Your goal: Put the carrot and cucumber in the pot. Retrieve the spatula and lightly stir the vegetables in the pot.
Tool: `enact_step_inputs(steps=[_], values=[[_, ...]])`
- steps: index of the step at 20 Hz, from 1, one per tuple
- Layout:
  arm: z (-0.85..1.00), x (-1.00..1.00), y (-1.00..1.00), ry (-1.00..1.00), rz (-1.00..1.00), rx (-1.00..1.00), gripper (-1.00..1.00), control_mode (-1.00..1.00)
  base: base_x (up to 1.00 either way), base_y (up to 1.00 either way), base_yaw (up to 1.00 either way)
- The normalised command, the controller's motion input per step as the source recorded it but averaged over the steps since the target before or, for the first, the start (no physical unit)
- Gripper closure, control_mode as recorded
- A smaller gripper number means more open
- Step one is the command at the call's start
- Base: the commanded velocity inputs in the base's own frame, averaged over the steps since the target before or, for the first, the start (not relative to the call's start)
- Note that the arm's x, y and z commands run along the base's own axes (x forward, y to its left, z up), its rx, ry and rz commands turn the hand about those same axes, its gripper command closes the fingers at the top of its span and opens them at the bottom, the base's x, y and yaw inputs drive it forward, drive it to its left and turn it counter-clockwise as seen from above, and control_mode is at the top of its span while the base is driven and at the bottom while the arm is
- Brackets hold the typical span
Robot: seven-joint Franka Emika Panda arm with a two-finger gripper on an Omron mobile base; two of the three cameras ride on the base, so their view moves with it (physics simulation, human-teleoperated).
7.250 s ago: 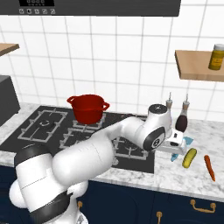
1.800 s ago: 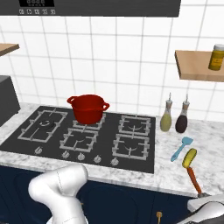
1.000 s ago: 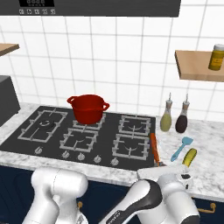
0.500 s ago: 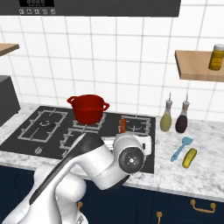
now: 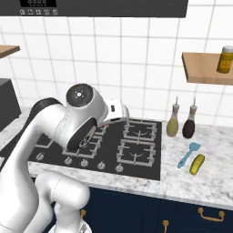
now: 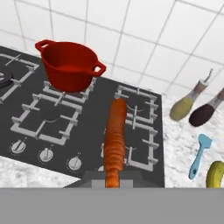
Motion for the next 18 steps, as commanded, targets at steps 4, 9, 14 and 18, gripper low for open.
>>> enact_step_inputs(steps=[4,9,14,18], values=[[0.24,0.04,0.37,0.30,0.00,-0.18,1.00,-1.00,0.00,0.00,0.00],[0.14,0.13,0.32,0.10,0.00,-0.09,1.00,-1.00,0.00,0.00,0.00],[0.02,0.25,0.27,0.00,0.00,0.00,1.00,-1.00,0.00,0.00,0.00],[0.00,0.32,0.35,0.00,0.00,0.00,1.00,-1.00,0.00,0.00,0.00]])
